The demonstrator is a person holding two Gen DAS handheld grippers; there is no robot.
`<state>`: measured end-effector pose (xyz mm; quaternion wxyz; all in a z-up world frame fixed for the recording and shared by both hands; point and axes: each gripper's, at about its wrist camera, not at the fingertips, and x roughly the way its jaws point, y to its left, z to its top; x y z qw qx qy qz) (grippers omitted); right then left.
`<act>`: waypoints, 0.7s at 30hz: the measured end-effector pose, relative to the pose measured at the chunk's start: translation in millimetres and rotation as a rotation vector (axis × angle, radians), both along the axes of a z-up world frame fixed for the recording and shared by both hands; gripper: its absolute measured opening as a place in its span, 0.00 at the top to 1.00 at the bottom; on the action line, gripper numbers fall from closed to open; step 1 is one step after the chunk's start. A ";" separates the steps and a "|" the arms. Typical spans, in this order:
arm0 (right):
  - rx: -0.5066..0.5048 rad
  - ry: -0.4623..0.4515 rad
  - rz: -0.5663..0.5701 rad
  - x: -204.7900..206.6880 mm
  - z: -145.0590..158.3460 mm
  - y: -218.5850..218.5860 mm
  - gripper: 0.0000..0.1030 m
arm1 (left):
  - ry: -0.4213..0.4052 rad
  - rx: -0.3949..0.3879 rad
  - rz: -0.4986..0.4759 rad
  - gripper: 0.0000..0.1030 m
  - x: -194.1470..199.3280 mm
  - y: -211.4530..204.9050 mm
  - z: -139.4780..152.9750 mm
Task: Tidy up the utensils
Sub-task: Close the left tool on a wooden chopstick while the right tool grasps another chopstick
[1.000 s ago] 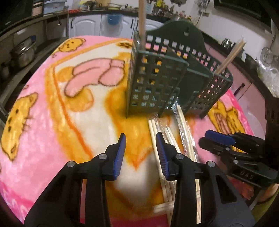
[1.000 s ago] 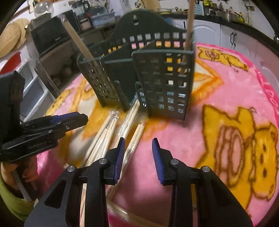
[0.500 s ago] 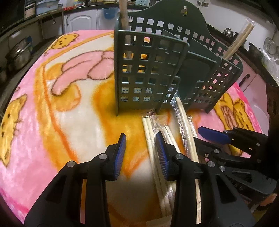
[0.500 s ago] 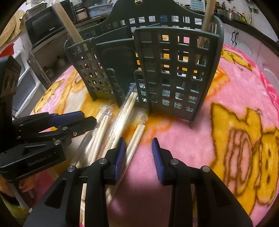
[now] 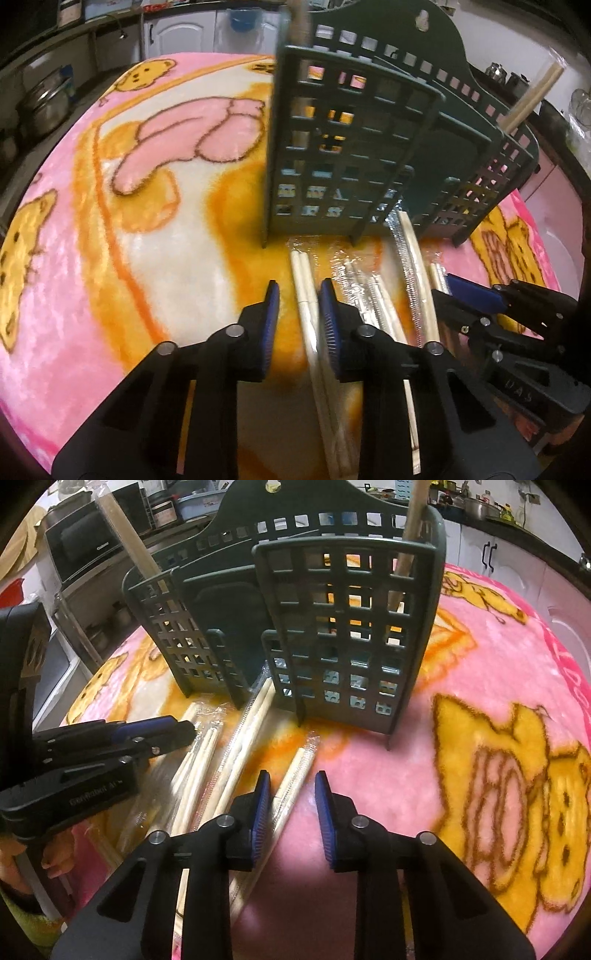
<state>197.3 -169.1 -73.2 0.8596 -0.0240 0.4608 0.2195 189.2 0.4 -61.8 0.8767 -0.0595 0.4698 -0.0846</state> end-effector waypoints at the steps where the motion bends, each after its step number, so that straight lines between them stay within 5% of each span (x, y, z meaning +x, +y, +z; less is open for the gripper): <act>1: 0.002 0.002 0.002 0.2 0.1 -1.7 0.81 | 0.002 -0.007 0.005 0.86 0.6 2.6 0.0; 13: 0.151 0.024 -0.058 -1.0 15.6 -49.9 0.90 | 0.025 -0.102 0.060 0.87 4.1 33.1 -0.7; 21: 0.204 -0.098 -0.029 -19.4 56.7 -65.8 0.91 | 0.015 -0.089 0.034 0.92 -2.7 31.7 5.2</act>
